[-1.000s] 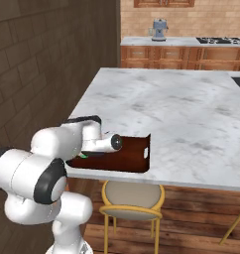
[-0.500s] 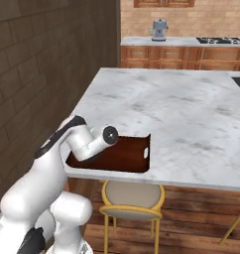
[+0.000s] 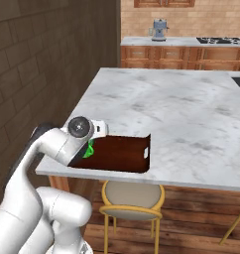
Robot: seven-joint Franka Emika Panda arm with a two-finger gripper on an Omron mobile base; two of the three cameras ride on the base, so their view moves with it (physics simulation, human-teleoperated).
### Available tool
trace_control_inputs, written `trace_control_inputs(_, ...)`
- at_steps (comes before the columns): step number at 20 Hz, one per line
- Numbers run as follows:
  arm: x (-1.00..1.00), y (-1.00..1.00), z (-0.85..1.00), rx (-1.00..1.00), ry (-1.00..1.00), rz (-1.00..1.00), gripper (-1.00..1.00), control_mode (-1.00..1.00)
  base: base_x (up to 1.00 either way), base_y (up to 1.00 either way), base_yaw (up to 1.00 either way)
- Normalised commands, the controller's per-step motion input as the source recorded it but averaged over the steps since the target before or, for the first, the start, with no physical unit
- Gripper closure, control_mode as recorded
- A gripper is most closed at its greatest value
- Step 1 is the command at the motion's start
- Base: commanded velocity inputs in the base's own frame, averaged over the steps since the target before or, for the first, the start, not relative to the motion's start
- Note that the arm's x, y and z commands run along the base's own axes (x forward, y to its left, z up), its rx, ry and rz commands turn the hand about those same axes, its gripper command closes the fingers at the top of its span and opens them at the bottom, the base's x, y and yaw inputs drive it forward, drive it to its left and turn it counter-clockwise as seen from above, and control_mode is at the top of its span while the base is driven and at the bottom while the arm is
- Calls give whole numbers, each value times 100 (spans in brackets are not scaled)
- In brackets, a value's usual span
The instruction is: There is a tray on the dining counter. Grab the cup, mug, and pitcher and place them on the tray. The pitcher may be placed next to the tray if it cannot fit the tray.
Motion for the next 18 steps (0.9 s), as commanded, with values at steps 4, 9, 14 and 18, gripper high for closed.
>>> trace_control_inputs(4, -52, -19, 59, 0, 10, -32, -100, -100, 0, 0, 0)
trace_control_inputs(9, -55, -19, 73, 0, 15, -19, -100, -100, 0, 0, 0)
trace_control_inputs(14, -51, -4, 71, -2, 16, -9, -100, -100, 0, 0, 0)
trace_control_inputs(18, -52, 0, 68, 0, 20, -1, -100, -100, 0, 0, 0)
